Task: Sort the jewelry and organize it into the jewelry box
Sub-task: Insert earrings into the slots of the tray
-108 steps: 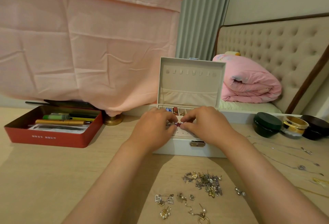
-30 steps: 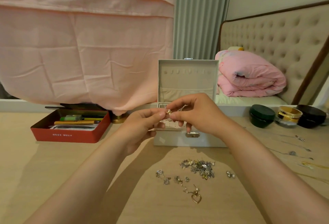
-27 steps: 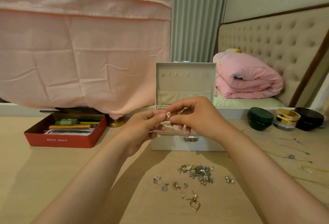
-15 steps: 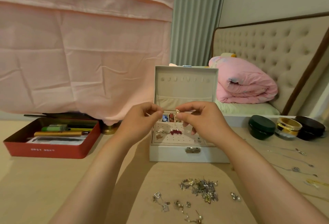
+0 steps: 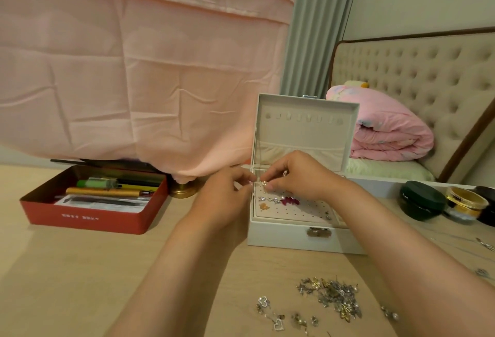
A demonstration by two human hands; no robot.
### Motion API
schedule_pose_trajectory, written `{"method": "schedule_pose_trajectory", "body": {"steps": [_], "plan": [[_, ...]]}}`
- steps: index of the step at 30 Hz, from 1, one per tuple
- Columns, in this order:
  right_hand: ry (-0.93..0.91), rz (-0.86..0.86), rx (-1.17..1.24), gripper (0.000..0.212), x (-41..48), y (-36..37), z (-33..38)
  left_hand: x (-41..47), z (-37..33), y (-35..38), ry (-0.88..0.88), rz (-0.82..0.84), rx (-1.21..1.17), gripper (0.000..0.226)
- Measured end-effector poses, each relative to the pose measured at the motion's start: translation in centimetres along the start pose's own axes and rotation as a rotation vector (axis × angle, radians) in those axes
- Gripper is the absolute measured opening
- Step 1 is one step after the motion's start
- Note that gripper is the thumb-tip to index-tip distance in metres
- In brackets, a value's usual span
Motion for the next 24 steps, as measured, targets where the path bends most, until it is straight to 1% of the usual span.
{"method": "schedule_pose_trajectory", "body": {"steps": [6,10,15,18,21,24], "plan": [[-0.006,-0.019,0.058,0.018,-0.2,0.1,0.0,0.2,-0.5,0.4,0.044,0.028,0.053,0.015],[-0.012,-0.004,-0.007,0.023,-0.1,0.6,0.3,0.2,-0.5,0.2,0.038,0.018,0.064,0.016],[-0.002,0.024,-0.086,0.011,0.1,1.0,0.3,0.2,-0.7,0.0,0.064,-0.004,0.061,0.01],[-0.001,-0.002,-0.095,0.013,0.4,0.7,0.4,0.3,-1.2,0.0,0.086,0.004,0.089,0.006],[0.0,-0.026,-0.12,0.011,0.7,0.7,0.4,0.2,-1.6,0.1,0.1,0.012,0.108,0.006],[-0.004,-0.04,-0.096,0.008,0.5,0.5,0.3,0.1,-1.8,0.0,0.11,0.028,0.152,0.009]]}}
Point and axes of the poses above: each hand's wrist, its own x-axis towards the middle knuckle, its own y-axis out of the palm, z = x × y, the point moved 10 cm from there along x, towards the middle knuckle, and after that the axes turned 11 degrees about y, right-handed, at the moved point
